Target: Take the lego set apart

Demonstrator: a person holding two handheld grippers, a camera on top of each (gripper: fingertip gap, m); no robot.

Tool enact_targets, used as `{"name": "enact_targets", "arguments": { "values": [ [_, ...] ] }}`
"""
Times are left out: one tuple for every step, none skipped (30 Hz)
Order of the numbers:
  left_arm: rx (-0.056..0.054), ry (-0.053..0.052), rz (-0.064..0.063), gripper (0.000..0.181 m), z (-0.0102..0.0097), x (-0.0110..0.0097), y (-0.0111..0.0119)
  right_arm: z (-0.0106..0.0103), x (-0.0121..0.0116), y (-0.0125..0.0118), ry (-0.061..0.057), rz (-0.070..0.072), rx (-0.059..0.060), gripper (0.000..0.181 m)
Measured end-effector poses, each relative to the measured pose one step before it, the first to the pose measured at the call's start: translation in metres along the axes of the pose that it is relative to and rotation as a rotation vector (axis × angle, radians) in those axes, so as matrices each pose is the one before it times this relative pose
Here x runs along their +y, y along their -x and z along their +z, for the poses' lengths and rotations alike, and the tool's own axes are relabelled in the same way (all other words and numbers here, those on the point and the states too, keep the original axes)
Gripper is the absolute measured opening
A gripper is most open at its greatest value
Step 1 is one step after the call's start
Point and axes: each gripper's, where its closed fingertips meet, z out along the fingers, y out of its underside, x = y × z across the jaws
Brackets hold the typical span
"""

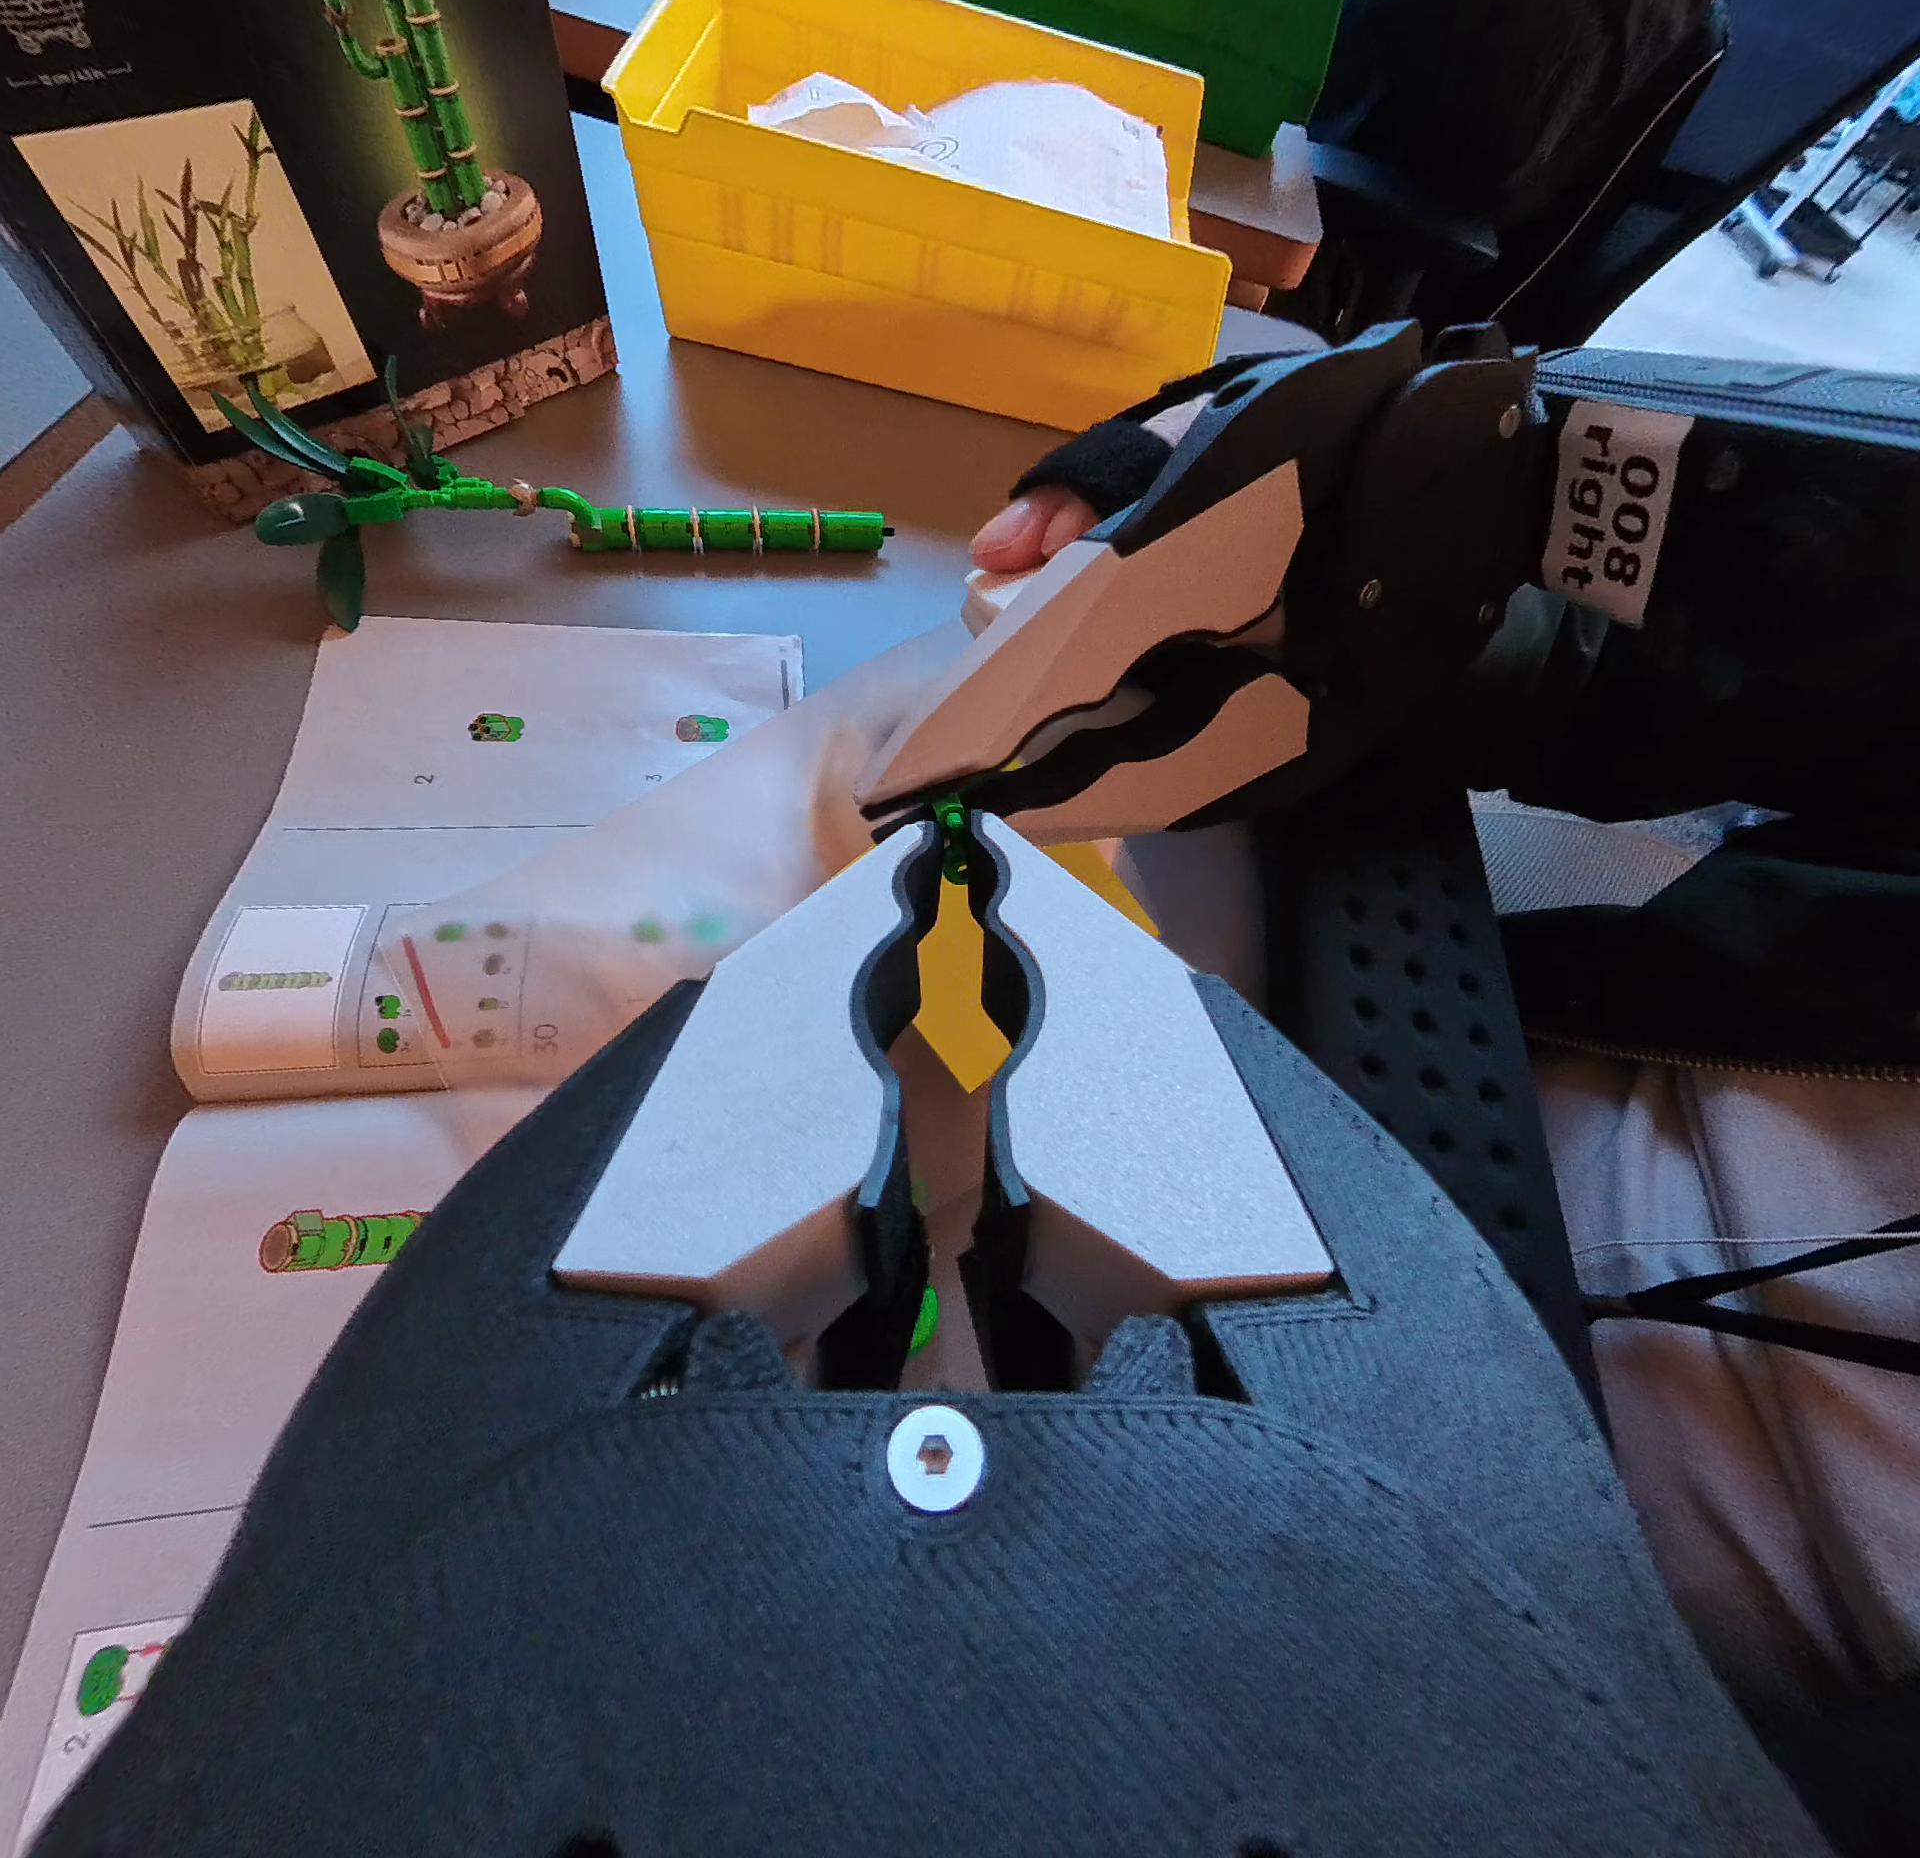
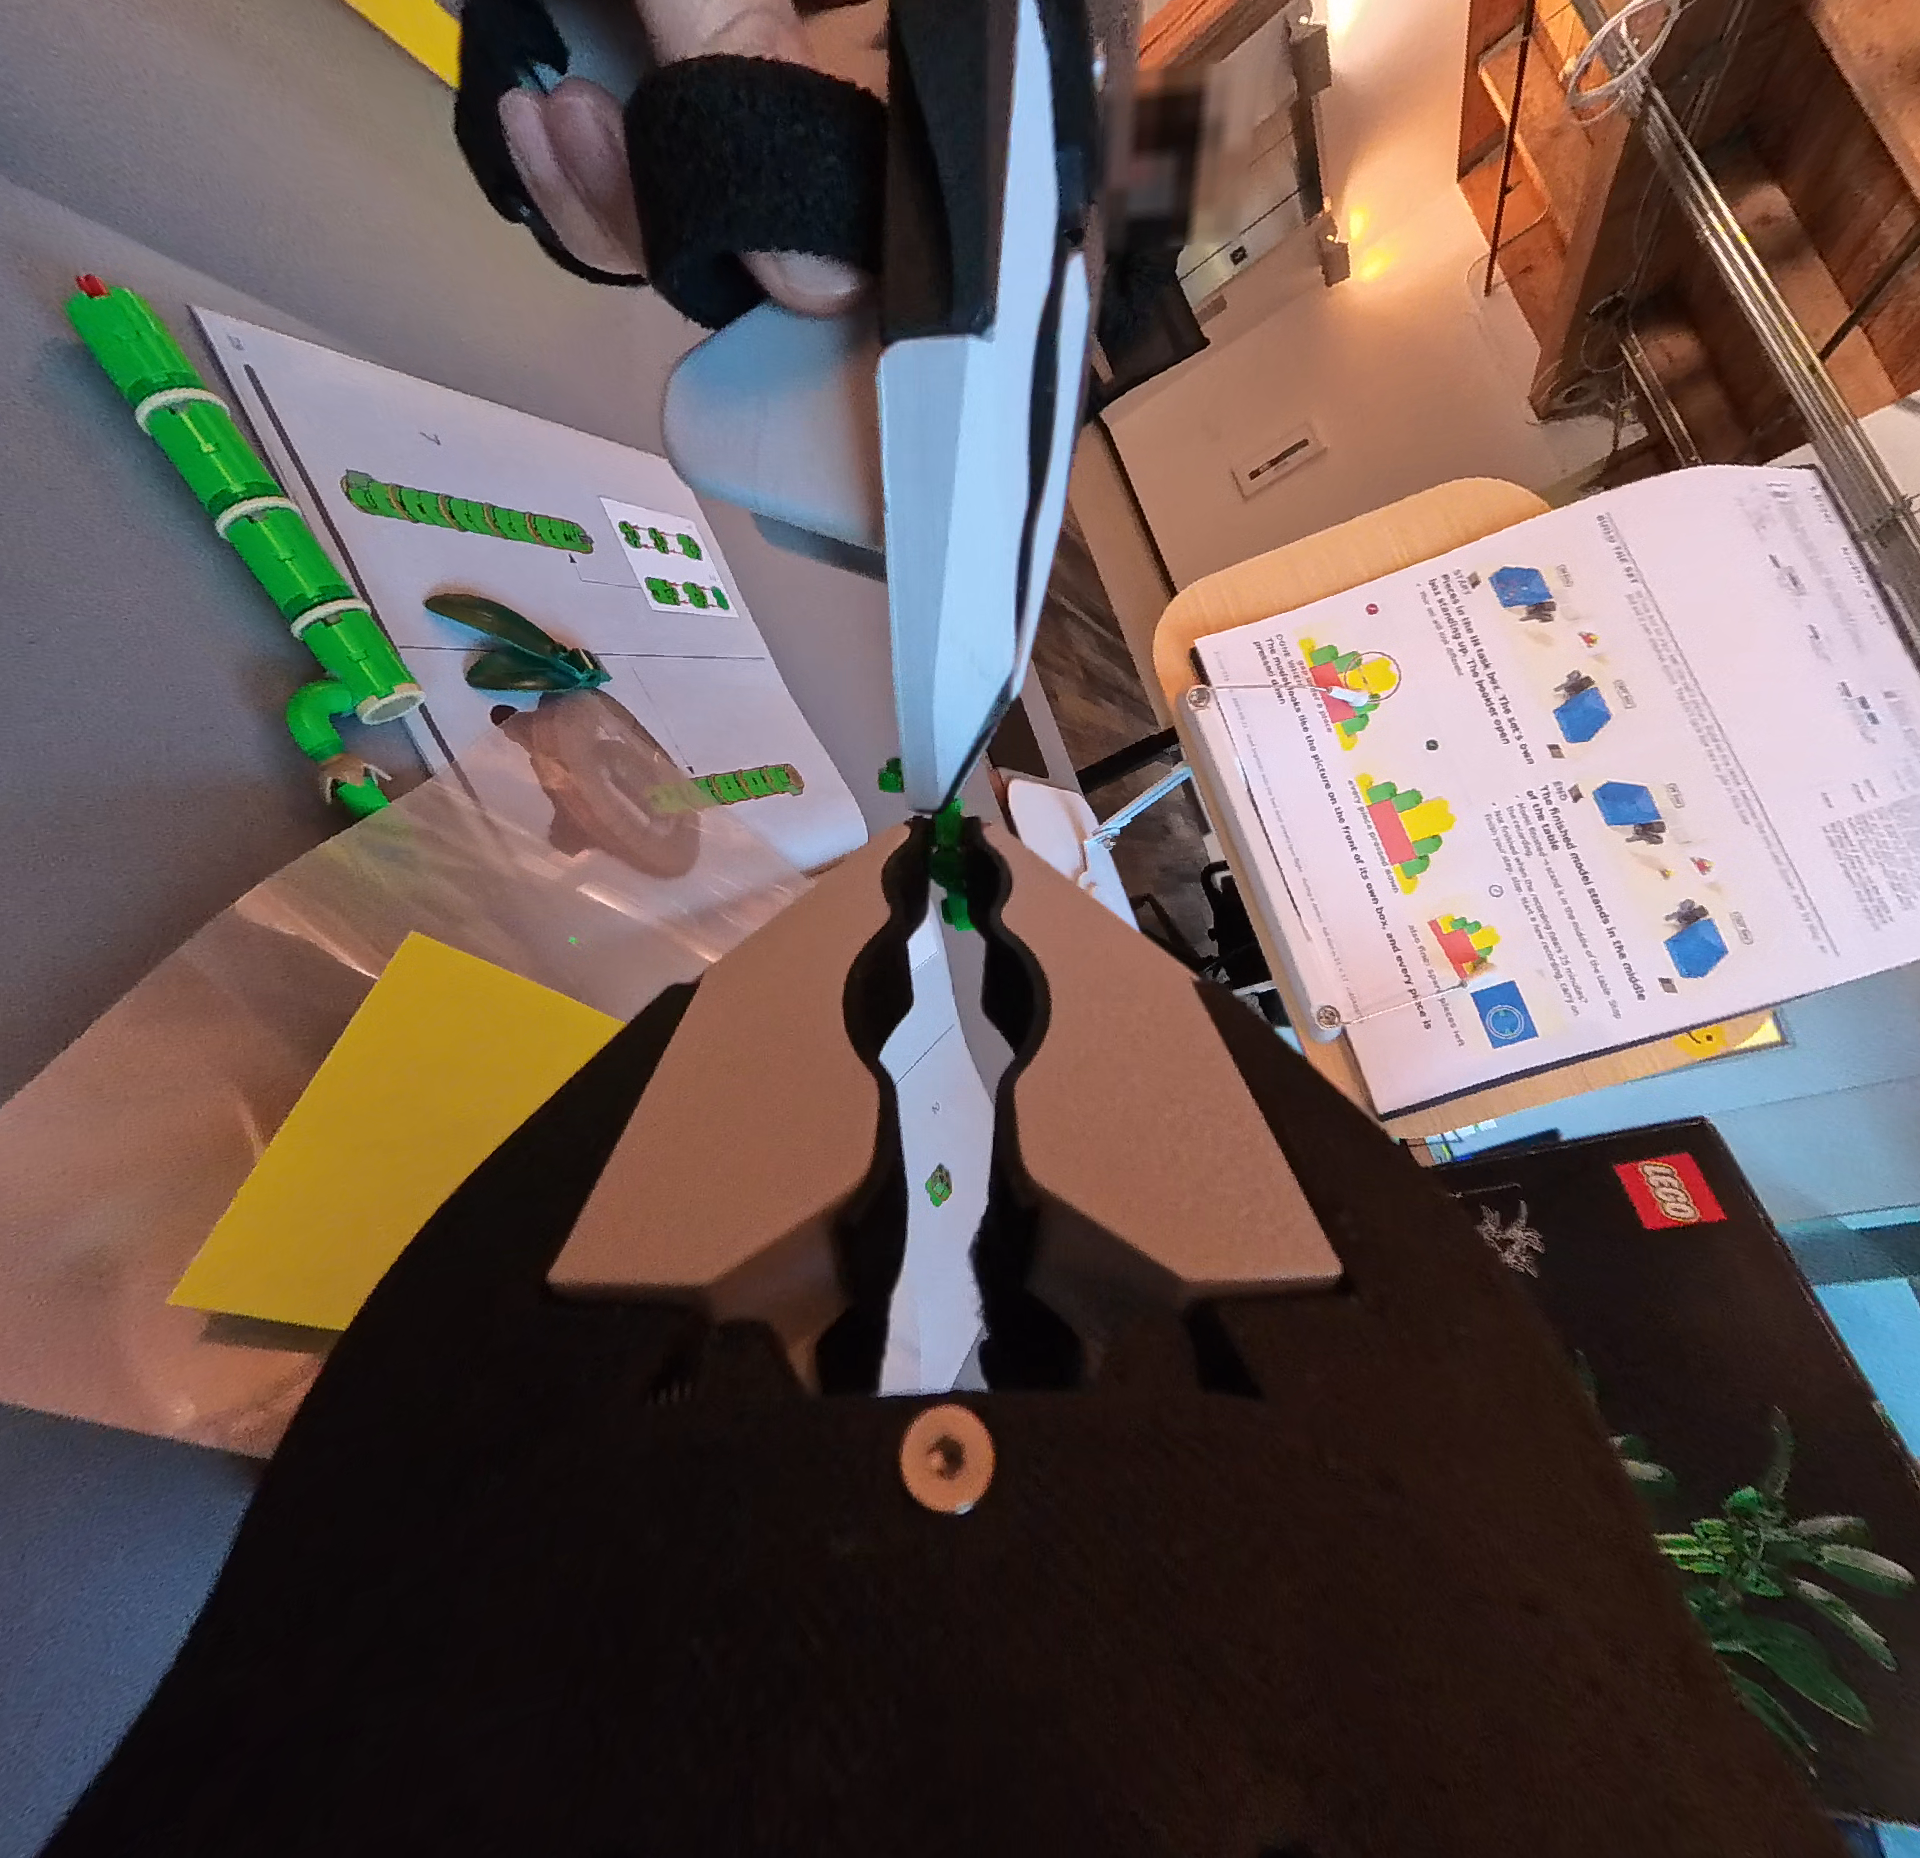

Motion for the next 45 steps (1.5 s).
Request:
{"name": "enact_targets", "arguments": {
  "values": [
    [-0.0079,0.008,0.0084,0.003,0.00063,0.00127,0.00056,0.00066,0.00121,0.00154,0.0087,-0.0061,-0.0057,0.005],
    [-0.0074,0.0093,0.0097,0.003,0.00083,0.00153,0.00043,0.00036,0.00131,0.00163,0.0109,-0.006,-0.0078,0.004],
    [-0.0082,0.0035,0.0078,0.003,0.00079,0.00073,0.00034,0.00022,0.00119,0.00065,0.0117,0.0,-0.0019,0.004],
    [-0.0084,-0.0013,0.0076,0.003,0.00066,0.00006,0.00038,0.00002,0.00077,0.00019,0.0096,0.0,0.0009,0.004],
    [-0.0038,-0.0011,0.0078,0.003,0.00019,0.0001,-0.0002,-0.00036,0.00019,0.00011,0.0066,-0.0022,-0.0005,0.005],
    [0.0047,-0.0001,0.0086,0.003,-0.00035,0.00025,-0.00118,-0.00087,-0.00053,0.00054,0.0016,-0.0003,-0.0034,0.005],
    [0.0084,-0.0004,0.0115,0.003,-0.00073,0.0003,-0.00144,-0.00088,-0.0016,0.00102,-0.003,0.004,-0.0064,0.005],
    [0.0033,-0.0024,0.0029,0.003,-0.00051,0.00007,-0.00041,-0.00032,-0.00027,0.00018,0.0059,0.0025,-0.0004,0.005],
    [-0.0019,0.001,-0.001,0.003,0.00002,-0.00007,0.0005,0.00013,0.00055,-0.00028,0.0093,-0.0063,0.0051,0.005],
    [-0.0073,-0.0007,-0.0015,0.002,0.0004,-0.00044,0.00114,0.0006,0.00134,-0.00098,0.0119,-0.015,0.0126,0.005],
    [-0.0091,-0.0089,0.0036,0.002,0.00054,-0.00104,0.00112,0.00018,0.00154,-0.00174,0.0088,-0.0309,0.0184,0.005],
    [-0.0022,-0.017,0.004,0.002,0.00016,-0.00201,0.0002,-0.00088,0.00058,-0.00238,-0.0004,-0.0378,0.0212,0.005],
    [0.0081,-0.0167,-0.0065,0.002,-0.00033,-0.00244,-0.00085,-0.00169,-0.00042,-0.00245,-0.0108,-0.0307,0.016,0.005],
    [0.0106,-0.0167,-0.0149,0.002,-0.00042,-0.00254,-0.0011,-0.00154,-0.00042,-0.00195,-0.0109,-0.0069,0.0061,0.005],
    [0.0053,-0.0129,-0.005,0.002,0.00002,-0.00168,-0.00058,-0.00093,0.00035,-0.00077,-0.0031,0.0092,-0.0045,0.005],
    [-0.0002,-0.0079,0.0066,0.001,0.00039,-0.00084,-0.00001,-0.00054,0.00102,-0.00047,0.0039,0.0001,-0.0027,0.006],
    [-0.0005,-0.0072,0.0036,0.001,0.00056,-0.00096,-0.00018,-0.00091,0.00066,-0.00093,0.0016,-0.016,0.0079,0.005],
    [0.0029,-0.0031,-0.0101,0.001,0.00017,-0.00065,-0.00033,-0.00062,0.00032,-0.00048,-0.0006,-0.0139,0.0064,0.006],
    [0.0015,-0.0048,-0.0058,0.001,-0.00006,-0.00071,0.00004,-0.00015,0.00036,-0.00046,0.0005,0.0006,-0.0012,0.006],
    [0.0007,-0.0083,-0.003,0.001,-0.00043,-0.00119,-0.00014,-0.00035,-0.00018,-0.00099,-0.0046,0.0072,0.0006,0.006],
    [0.0029,-0.0036,-0.0037,0.001,-0.00054,-0.00103,-0.00072,-0.00076,-0.00068,-0.00092,-0.0046,-0.0019,0.0016,0.006],
    [-0.0026,-0.0058,0.0059,0.001,-0.00063,-0.00166,-0.00068,-0.00069,-0.00057,-0.00144,-0.0012,0.0,0.0054,0.006],
    [-0.0084,-0.0077,0.0125,0.001,-0.00052,-0.00168,-0.00039,-0.00062,-0.00049,-0.00163,0.0022,0.0043,0.0051,0.006],
    [-0.0048,0.0047,0.0063,0.001,-0.00055,-0.00059,-0.00024,-0.00037,-0.00055,-0.00002,-0.0018,0.0047,-0.0007,0.006],
    [-0.0046,-0.0067,0.0026,0.001,-0.00087,-0.00165,-0.0002,-0.00025,-0.00072,-0.00166,-0.0027,0.0,0.0095,0.006],
    [-0.0054,-0.0139,0.0072,0.0,-0.00045,-0.00217,-0.00014,-0.00058,-0.00028,-0.00202,0.0001,-0.0027,0.0107,0.006],
    [-0.0052,-0.0015,0.0023,0.0,-0.00023,-0.00056,0.00043,0.00018,0.00041,-0.0002,0.0017,0.003,0.0036,0.006],
    [-0.0032,-0.0064,0.0036,0.0,-0.00016,-0.00089,-0.00007,-0.0002,-0.00016,-0.00078,-0.0051,-0.0011,0.007,0.006],
    [-0.0007,-0.0036,0.0019,0.0,-0.00039,-0.00053,-0.00013,-0.00029,-0.00033,-0.00059,-0.0029,-0.0011,0.0008,0.006],
    [-0.0006,-0.0042,-0.0044,0.0,-0.00043,-0.00107,-0.00022,-0.00018,-0.00023,-0.00082,-0.0008,0.0076,0.0031,0.007],
    [-0.0013,-0.0128,0.0007,0.0,-0.00075,-0.00226,-0.00057,-0.00091,-0.00117,-0.00221,-0.0055,-0.0038,0.0117,0.006],
    [-0.0066,-0.0075,0.0056,0.0,-0.0004,-0.0015,-0.00031,-0.00048,-0.00016,-0.00107,-0.0004,0.0083,0.0039,0.006],
    [-0.0081,-0.0011,0.0087,0.0,0.00003,-0.0005,0.0001,-0.00008,-0.00004,-0.00015,-0.0049,0.0049,0.0017,0.006],
    [-0.0043,-0.0037,0.0034,0.0,0.00024,-0.00035,0.00024,-0.00016,0.00055,-0.00037,0.002,0.002,0.0003,0.007],
    [0.0025,-0.0027,-0.0043,0.0,-0.00026,-0.00036,-0.00017,-0.00023,-0.00047,-0.00017,-0.0056,0.0035,0.0015,0.006],
    [-0.0013,-0.0072,-0.0021,0.0,-0.00059,-0.00106,0.00015,-0.00031,-0.00049,-0.00127,0.0011,-0.0007,0.0079,0.006],
    [-0.0419,-0.0208,-0.0047,0.0,-0.00449,-0.00301,0.00645,0.00057,0.01015,-0.00335,0.0525,-0.006,0.0162,0.005],
    [-0.097,-0.1251,0.0038,0.0,-0.02448,-0.01961,0.01862,0.00123,0.03902,-0.00592,0.1659,-0.0247,0.0182,0.007],
    [-0.0452,-0.1469,-0.0507,0.0,-0.03292,-0.02972,0.01931,-0.00308,0.01595,-0.00614,-0.0042,0.0658,-0.0002,0.006],
    [0.0246,-0.1128,-0.0658,0.0,-0.025,-0.02829,0.00867,-0.00967,-0.008,-0.01074,-0.0824,0.1047,0.0037,0.005],
    [0.0292,-0.0274,-0.0356,0.0,-0.01147,-0.01224,0.00226,-0.00599,-0.01449,-0.01056,-0.0589,0.0373,0.0335,0.005],
    [0.045,0.0062,-0.0131,0.0,-0.00157,-0.00129,-0.00475,0.00101,-0.00758,-0.00254,-0.014,-0.0235,0.0189,0.005],
    [0.0471,0.0198,-0.0072,0.0,0.00484,0.0046,-0.00758,0.00352,-0.00123,0.00184,0.0102,-0.0182,0.0017,0.005],
    [0.0448,0.0589,-0.0084,0.0,0.00839,0.01073,-0.00705,0.00142,-0.00144,0.0022,0.0002,-0.0055,-0.0034,0.005],
    [0.0324,0.0576,-0.0029,0.0,0.00901,0.01053,-0.00479,-0.00099,-0.00327,0.0018,-0.0222,0.0087,-0.009,0.005]
  ]
}}
